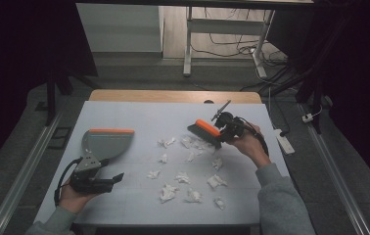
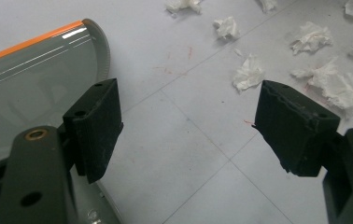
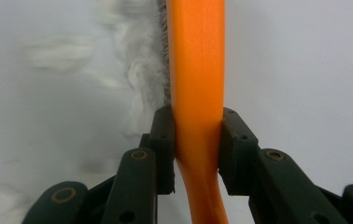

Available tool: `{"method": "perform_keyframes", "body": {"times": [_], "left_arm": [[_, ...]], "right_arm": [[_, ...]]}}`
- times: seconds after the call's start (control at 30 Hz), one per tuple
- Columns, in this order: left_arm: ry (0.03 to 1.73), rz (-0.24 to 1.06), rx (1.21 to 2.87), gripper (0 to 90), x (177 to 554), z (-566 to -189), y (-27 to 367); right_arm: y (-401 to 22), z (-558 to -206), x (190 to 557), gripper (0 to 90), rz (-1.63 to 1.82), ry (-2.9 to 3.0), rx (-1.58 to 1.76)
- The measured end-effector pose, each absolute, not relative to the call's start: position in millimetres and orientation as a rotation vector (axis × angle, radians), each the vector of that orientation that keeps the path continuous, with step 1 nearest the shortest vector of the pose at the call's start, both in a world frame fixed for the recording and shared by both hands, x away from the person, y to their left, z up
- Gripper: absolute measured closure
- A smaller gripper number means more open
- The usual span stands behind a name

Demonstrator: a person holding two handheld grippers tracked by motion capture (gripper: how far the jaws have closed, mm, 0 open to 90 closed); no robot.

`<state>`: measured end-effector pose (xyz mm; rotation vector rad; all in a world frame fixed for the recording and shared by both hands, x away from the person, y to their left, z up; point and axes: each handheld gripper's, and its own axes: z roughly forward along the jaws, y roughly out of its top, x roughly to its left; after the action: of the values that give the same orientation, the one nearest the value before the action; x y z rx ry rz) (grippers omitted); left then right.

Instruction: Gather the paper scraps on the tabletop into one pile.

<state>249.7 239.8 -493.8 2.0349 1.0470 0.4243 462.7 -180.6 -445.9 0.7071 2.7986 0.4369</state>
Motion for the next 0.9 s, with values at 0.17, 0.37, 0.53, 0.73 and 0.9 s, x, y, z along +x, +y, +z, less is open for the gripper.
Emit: {"method": "perform_keyframes", "body": {"times": [0.17, 0.37, 0.53, 0.73, 0.9], "left_arm": [[1.043, 0.423, 2.038, 24.6, 249.6, -493.8, 239.1], [1.048, 0.422, 2.03, 24.6, 249.7, -493.6, 240.2], [1.043, 0.423, 2.033, 25.1, 249.4, -493.7, 240.8], [1.045, 0.419, 2.033, 25.1, 250.2, -494.4, 241.6], [1.039, 0.427, 2.03, 25.1, 248.4, -493.3, 240.7]], "right_arm": [[-170.5, -436.1, 438.1, 69.8, 0.537, 2.861, 0.615], [-169.2, -412.3, 446.2, 69.8, 0.646, 2.756, 0.638], [-165.1, -422.4, 477.5, 69.7, 0.62, 2.752, 0.718], [-155.0, -444.3, 496.9, 69.7, 0.545, 2.771, 0.739], [-145.9, -447.4, 497.2, 69.7, 0.54, 2.783, 0.71]]}}
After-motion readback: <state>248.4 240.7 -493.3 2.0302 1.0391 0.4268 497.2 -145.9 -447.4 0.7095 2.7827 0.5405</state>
